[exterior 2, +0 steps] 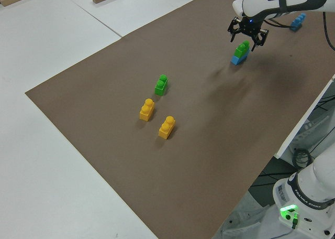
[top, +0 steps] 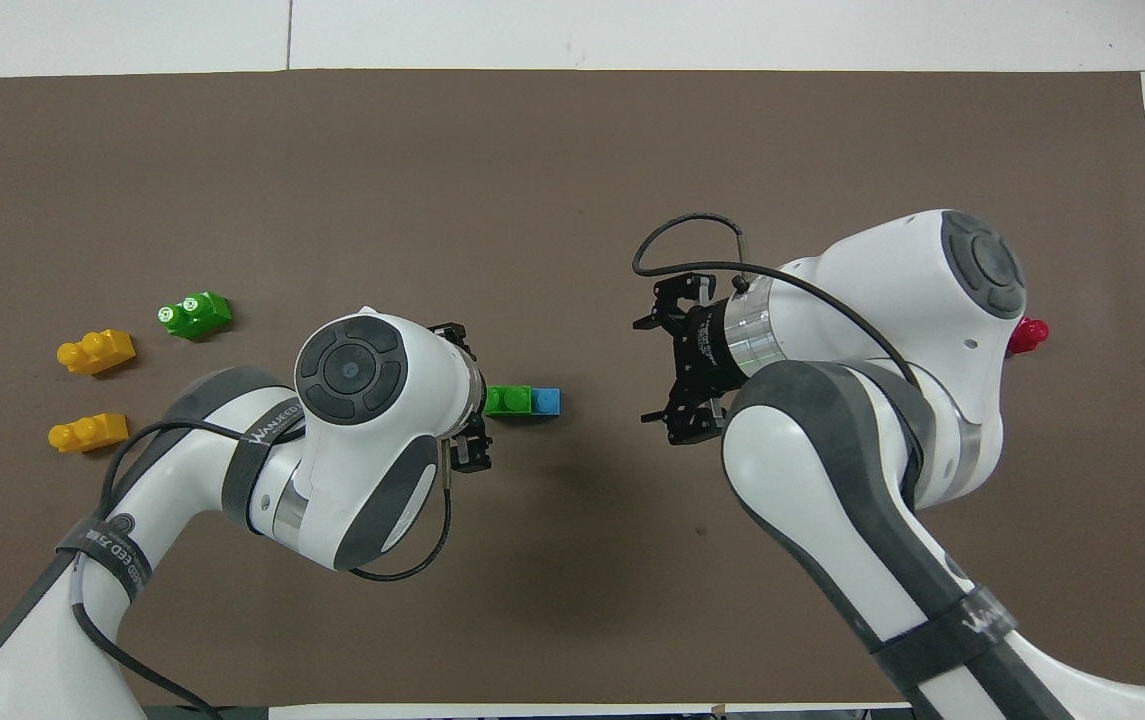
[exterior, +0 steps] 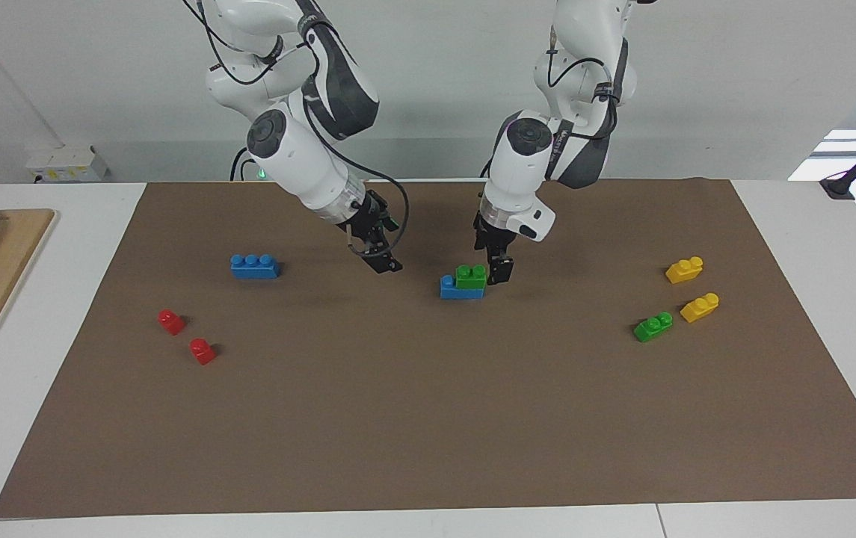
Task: Remove green block with left arm and hold with right
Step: 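Grasp the green brick with the left gripper while the right gripper grasps the blue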
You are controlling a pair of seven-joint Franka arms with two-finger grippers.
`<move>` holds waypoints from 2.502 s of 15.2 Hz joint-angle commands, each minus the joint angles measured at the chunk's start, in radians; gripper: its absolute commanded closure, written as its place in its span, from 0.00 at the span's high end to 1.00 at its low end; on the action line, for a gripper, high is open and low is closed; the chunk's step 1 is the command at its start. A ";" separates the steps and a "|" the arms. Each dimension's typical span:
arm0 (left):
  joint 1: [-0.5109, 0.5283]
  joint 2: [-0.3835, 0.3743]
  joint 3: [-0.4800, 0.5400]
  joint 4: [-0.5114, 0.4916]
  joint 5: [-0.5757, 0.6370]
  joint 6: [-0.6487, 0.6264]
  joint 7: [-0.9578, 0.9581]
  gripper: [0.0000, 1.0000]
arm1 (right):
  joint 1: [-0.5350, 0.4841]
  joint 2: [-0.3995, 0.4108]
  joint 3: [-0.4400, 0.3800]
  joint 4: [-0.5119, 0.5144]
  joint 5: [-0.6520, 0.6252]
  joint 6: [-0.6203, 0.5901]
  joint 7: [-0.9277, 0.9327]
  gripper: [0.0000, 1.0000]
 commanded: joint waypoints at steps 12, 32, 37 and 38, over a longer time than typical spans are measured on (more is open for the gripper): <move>-0.041 0.010 0.014 -0.059 -0.003 0.108 -0.025 1.00 | 0.184 0.151 -0.003 -0.078 0.090 0.358 0.027 0.99; -0.057 0.042 0.014 -0.056 -0.002 0.122 -0.040 0.93 | 0.257 0.219 -0.003 -0.141 0.134 0.534 0.011 0.92; -0.057 0.042 0.014 -0.053 -0.003 0.122 -0.041 0.74 | 0.257 0.220 -0.003 -0.138 0.134 0.540 0.005 0.72; -0.057 0.042 0.014 -0.055 -0.003 0.122 -0.041 0.65 | 0.256 0.220 -0.003 -0.137 0.134 0.539 0.005 0.67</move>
